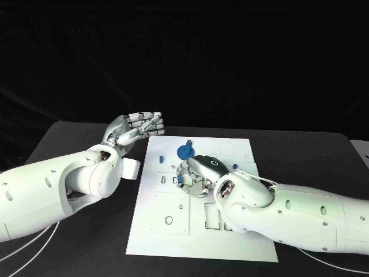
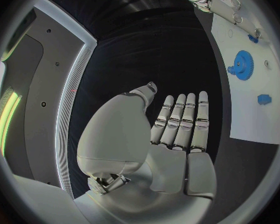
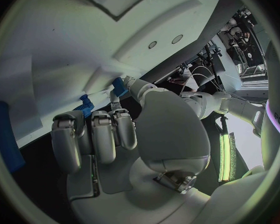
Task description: Assemble the parts on the task board
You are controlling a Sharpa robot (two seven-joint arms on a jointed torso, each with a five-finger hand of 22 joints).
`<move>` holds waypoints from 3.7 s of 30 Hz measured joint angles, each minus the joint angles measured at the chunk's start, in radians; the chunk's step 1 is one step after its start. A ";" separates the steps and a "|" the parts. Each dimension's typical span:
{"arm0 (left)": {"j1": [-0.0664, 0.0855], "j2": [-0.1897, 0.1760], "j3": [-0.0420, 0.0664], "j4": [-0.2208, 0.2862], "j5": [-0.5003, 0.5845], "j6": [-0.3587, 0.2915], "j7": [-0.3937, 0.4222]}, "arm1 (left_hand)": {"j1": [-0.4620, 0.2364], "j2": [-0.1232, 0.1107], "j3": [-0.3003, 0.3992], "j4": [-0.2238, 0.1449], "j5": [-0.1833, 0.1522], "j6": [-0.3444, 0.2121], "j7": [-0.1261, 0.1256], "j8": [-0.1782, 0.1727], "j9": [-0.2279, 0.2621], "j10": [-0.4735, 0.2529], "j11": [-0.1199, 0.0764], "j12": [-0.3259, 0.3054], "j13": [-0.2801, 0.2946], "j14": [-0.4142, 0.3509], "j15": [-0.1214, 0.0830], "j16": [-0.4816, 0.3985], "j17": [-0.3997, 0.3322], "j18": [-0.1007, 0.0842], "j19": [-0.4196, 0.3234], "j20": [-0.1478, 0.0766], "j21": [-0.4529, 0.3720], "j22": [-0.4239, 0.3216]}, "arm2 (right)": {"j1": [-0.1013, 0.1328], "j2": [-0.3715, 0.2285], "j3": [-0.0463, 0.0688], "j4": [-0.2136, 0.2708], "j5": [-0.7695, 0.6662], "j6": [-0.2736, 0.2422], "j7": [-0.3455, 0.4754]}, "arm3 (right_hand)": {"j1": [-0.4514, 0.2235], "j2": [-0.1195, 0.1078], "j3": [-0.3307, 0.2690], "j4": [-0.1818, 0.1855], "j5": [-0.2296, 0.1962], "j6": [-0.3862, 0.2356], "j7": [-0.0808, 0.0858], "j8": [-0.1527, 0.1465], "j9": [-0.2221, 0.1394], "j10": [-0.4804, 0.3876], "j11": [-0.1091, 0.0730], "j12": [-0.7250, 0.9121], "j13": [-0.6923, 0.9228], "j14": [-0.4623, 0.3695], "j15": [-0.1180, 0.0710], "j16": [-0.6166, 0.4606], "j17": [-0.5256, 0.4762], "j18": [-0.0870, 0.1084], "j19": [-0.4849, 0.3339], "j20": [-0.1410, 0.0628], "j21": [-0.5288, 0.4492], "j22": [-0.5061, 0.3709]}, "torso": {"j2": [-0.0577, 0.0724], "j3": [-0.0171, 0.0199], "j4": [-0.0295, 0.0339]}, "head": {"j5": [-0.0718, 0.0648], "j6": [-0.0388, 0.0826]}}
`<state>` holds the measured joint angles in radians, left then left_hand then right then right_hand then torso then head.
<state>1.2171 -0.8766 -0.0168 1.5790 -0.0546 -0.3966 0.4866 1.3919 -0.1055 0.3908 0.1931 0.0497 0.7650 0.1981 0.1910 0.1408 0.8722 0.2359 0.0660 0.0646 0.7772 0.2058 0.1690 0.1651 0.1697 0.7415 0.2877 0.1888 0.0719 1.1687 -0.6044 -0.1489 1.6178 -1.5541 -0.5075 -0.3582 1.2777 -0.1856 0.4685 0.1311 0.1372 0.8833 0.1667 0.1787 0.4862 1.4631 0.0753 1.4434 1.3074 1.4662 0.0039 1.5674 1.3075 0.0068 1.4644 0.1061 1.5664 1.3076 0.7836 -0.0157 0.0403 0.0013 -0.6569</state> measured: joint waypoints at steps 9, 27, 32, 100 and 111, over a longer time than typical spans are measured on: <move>0.000 -0.001 0.000 0.000 0.000 0.000 0.000 | 0.000 0.000 0.000 0.000 0.000 0.000 0.000 0.000 0.000 0.000 0.000 0.000 0.000 0.000 0.000 0.000 0.000 0.000 0.000 0.000 0.000 0.000 | 0.000 -0.006 0.000 0.006 -0.002 -0.009 0.000 | 0.000 -0.013 -0.020 0.020 -0.026 -0.047 0.012 -0.034 -0.015 -0.008 0.014 -0.010 0.000 -0.002 0.009 0.000 0.000 0.000 0.003 0.010 0.000 0.000 | 0.000 -0.0001 -0.0001 | 0.000 0.000; 0.000 -0.006 0.000 -0.018 -0.160 0.036 -0.099 | -0.006 -0.015 0.074 -0.029 0.000 0.149 0.013 0.061 0.033 0.253 -0.091 0.067 0.025 0.324 -0.118 0.262 0.149 0.000 0.234 -0.072 0.179 0.076 | 0.079 -0.198 0.007 0.097 0.238 -0.075 0.282 | 0.114 0.036 -0.166 0.106 0.016 -0.022 0.009 0.000 -0.028 -0.023 0.020 -0.023 0.000 0.000 0.024 0.000 0.000 0.000 0.002 0.030 0.000 0.000 | -0.016 0.0034 0.0007 | 0.001 0.004; 0.003 -0.005 0.000 -0.027 -0.291 0.075 -0.196 | -0.026 -0.019 0.080 -0.029 0.001 0.184 -0.027 0.099 0.071 0.366 -0.140 0.125 0.066 0.490 -0.178 0.510 0.320 0.000 0.365 -0.150 0.339 0.160 | 0.121 -0.277 0.011 0.119 0.396 -0.075 0.366 | 0.114 0.036 -0.161 0.111 0.049 -0.013 0.006 0.022 -0.022 -0.027 0.016 -0.023 0.000 0.000 0.017 0.000 0.000 0.000 0.002 0.022 0.000 0.000 | -0.027 0.0073 -0.0007 | 0.002 0.001; 0.120 0.294 -0.047 -0.217 -0.964 0.641 -1.004 | -0.338 -0.017 -0.049 0.101 0.005 0.038 -0.106 0.563 0.464 0.320 -0.223 1.080 0.924 0.690 -0.250 1.394 1.143 -0.094 0.695 -0.241 1.247 1.203 | 0.162 -0.379 0.012 0.013 0.846 -0.153 0.524 | 0.112 0.004 -0.144 0.153 0.091 -0.119 0.012 0.092 -0.009 -0.461 0.014 -0.602 -0.410 -0.053 0.007 -0.302 -0.188 0.109 -0.173 0.009 -0.620 -0.135 | -0.055 0.0158 0.0059 | 0.001 -0.061; 0.120 0.303 -0.050 -0.228 -0.968 0.659 -1.008 | -0.328 -0.007 -0.049 0.101 0.005 0.034 -0.109 0.566 0.471 0.320 -0.223 1.084 0.929 0.690 -0.250 1.394 1.143 -0.094 0.695 -0.241 1.251 1.208 | 0.162 -0.376 0.011 0.010 0.852 -0.155 0.526 | 0.112 0.004 -0.144 0.153 0.091 -0.119 0.012 0.098 -0.008 -0.461 0.014 -0.602 -0.415 -0.053 0.007 -0.302 -0.191 0.109 -0.173 0.009 -0.626 -0.139 | -0.056 0.0158 0.0071 | 0.000 -0.064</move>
<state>1.3370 -0.5738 -0.0667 1.3514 -1.0224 0.2625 -0.5209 1.0638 -0.1126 0.3423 0.2938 0.0543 0.7989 0.0889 0.7574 0.6120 1.1924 0.0126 1.1500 0.9936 1.4670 -0.0446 1.5633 1.3076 0.0761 1.4367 0.0467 1.4395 1.2798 1.3309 -0.9806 -0.1375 1.6277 -0.7020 -0.6622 0.1681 1.3900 -0.1821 0.3245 0.2840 0.2285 0.7639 0.1783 0.2771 0.4779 1.0021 0.0895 0.8418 0.8928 1.4128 0.0106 1.2654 1.1170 0.1160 1.2909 0.1146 0.9407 1.1687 0.7280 0.0001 0.0474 0.0013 -0.7213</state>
